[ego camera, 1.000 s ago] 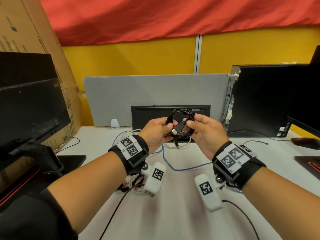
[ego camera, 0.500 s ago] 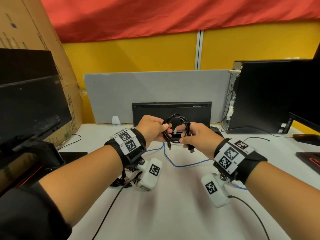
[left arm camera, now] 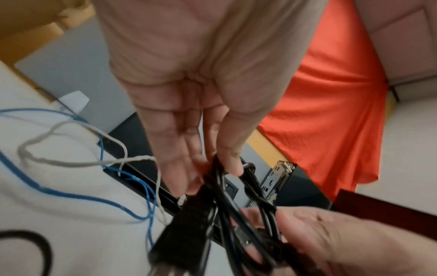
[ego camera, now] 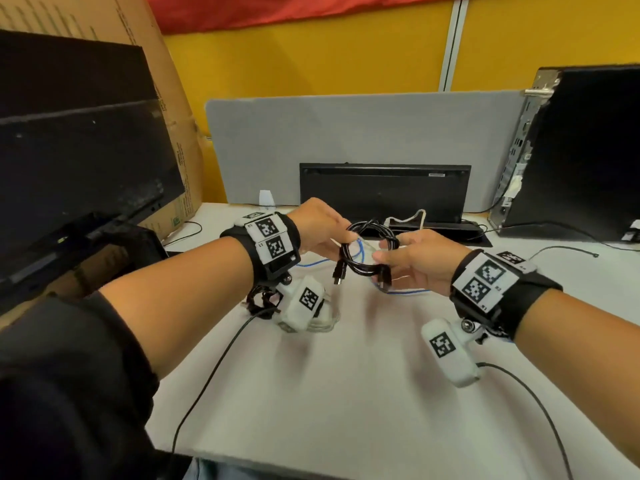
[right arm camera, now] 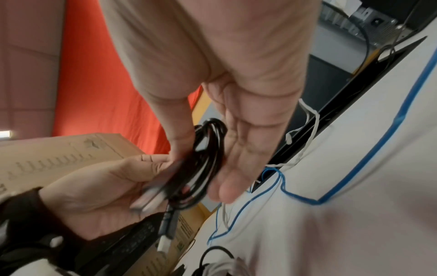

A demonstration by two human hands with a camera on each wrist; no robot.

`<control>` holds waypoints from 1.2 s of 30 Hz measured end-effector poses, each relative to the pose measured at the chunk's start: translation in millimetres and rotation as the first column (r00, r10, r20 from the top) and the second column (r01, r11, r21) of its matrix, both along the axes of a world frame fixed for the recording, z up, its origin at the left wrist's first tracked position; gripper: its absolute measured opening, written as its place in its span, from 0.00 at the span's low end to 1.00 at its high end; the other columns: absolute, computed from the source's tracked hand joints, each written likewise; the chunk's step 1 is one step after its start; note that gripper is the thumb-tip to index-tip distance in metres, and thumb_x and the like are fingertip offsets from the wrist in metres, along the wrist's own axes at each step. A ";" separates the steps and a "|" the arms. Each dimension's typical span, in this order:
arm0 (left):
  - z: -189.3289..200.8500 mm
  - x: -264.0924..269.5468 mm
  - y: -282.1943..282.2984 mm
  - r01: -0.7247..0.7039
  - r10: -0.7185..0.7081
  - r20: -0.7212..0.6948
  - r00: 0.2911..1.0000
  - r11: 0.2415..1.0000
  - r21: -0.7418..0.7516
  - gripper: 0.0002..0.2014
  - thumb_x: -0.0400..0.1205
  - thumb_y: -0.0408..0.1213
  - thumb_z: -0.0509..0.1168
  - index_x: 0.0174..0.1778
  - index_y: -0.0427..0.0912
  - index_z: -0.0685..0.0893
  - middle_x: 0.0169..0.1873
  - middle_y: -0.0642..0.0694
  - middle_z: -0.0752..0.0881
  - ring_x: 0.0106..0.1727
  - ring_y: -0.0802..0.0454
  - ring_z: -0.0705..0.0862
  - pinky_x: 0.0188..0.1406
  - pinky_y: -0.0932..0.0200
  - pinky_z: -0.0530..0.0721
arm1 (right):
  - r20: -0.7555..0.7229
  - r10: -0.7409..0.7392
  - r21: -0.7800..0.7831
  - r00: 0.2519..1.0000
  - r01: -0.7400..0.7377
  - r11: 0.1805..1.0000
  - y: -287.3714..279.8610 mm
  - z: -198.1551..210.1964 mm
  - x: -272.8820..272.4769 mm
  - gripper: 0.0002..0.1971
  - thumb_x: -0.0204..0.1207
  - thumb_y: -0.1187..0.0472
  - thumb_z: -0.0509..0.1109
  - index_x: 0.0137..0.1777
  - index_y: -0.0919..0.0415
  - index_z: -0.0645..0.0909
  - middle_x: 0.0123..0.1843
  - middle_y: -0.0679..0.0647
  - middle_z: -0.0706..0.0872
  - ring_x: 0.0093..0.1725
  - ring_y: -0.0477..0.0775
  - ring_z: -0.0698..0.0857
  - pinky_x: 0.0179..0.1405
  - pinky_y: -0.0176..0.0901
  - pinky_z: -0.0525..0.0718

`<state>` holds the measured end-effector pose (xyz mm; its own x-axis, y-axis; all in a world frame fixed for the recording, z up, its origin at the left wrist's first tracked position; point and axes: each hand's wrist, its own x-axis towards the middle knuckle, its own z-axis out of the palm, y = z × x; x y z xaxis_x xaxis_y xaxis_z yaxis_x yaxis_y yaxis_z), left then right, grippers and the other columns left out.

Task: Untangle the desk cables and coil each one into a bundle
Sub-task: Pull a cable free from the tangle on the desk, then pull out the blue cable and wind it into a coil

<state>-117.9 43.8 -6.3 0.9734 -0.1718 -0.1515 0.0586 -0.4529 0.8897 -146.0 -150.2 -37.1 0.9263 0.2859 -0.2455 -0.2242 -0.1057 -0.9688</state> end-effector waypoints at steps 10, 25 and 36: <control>-33.0 -22.5 17.9 0.081 -0.031 -0.117 0.993 0.890 0.450 0.11 0.76 0.33 0.75 0.51 0.32 0.88 0.38 0.41 0.89 0.35 0.49 0.86 0.47 0.53 0.88 | -0.125 0.043 -0.414 0.991 -0.092 0.906 20.8 -10.1 -2.6 0.13 0.78 0.72 0.70 0.59 0.80 0.79 0.41 0.69 0.88 0.35 0.60 0.89 0.34 0.46 0.91; -47.3 -15.1 10.9 -0.054 -0.120 0.186 0.975 0.686 0.726 0.14 0.77 0.46 0.73 0.51 0.40 0.90 0.47 0.45 0.89 0.48 0.48 0.86 0.44 0.57 0.81 | -0.052 0.402 -0.998 0.914 -0.030 -0.062 -34.7 3.4 23.4 0.24 0.82 0.49 0.66 0.77 0.52 0.73 0.75 0.50 0.75 0.74 0.52 0.73 0.65 0.39 0.74; -35.0 -6.3 -46.7 0.110 -0.388 0.287 0.876 0.739 0.664 0.10 0.81 0.42 0.69 0.53 0.42 0.89 0.50 0.48 0.89 0.51 0.52 0.85 0.54 0.55 0.84 | -0.028 0.285 -0.999 0.958 -0.037 0.028 -71.4 -25.5 46.4 0.21 0.78 0.56 0.71 0.69 0.61 0.81 0.68 0.55 0.83 0.67 0.57 0.81 0.67 0.44 0.78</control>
<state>-124.2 -2.9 -41.3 0.9049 -0.4214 0.0606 -0.4166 -0.8472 0.3298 -99.7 -221.7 -62.6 0.9464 0.0371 -0.3207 0.0645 -0.9951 0.0752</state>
